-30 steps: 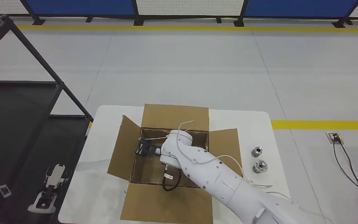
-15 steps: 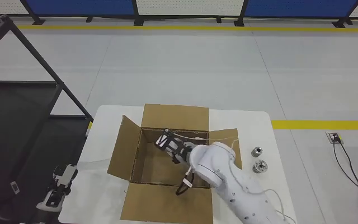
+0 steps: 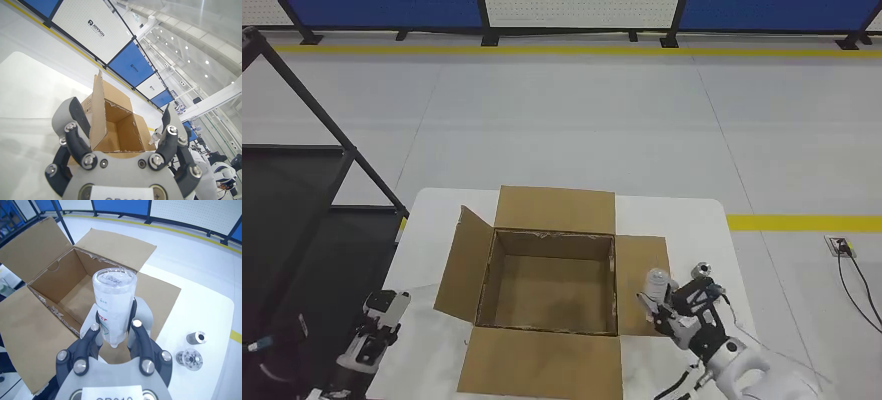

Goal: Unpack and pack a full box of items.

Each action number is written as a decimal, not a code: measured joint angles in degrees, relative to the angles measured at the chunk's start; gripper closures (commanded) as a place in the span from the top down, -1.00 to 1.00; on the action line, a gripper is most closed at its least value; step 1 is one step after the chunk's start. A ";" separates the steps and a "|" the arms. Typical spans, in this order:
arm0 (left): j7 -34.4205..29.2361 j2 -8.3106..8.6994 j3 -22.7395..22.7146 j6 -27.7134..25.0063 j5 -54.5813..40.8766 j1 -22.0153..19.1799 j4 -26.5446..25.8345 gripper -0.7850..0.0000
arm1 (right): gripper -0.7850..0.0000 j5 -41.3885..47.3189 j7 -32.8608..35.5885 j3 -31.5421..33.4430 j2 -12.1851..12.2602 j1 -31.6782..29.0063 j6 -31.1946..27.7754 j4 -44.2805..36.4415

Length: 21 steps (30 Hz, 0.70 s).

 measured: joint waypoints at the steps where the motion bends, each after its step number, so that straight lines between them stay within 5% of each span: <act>1: 0.11 0.00 0.23 0.16 0.23 -0.15 0.01 1.00 | -1.00 1.52 -1.80 1.39 0.11 -0.99 -0.98 0.62; 6: 0.54 -0.04 1.67 1.12 1.65 -0.75 -0.02 1.00 | -1.00 8.43 -8.24 7.09 0.73 -3.82 -6.18 4.93; 11: 1.12 -0.09 2.99 1.86 3.00 -1.21 -0.15 1.00 | -1.00 13.78 -5.61 9.37 1.18 -3.30 -4.50 7.79; 21: 2.46 -0.21 5.44 3.14 5.50 -1.61 -0.26 1.00 | -1.00 20.71 18.27 8.97 3.02 9.55 3.74 16.92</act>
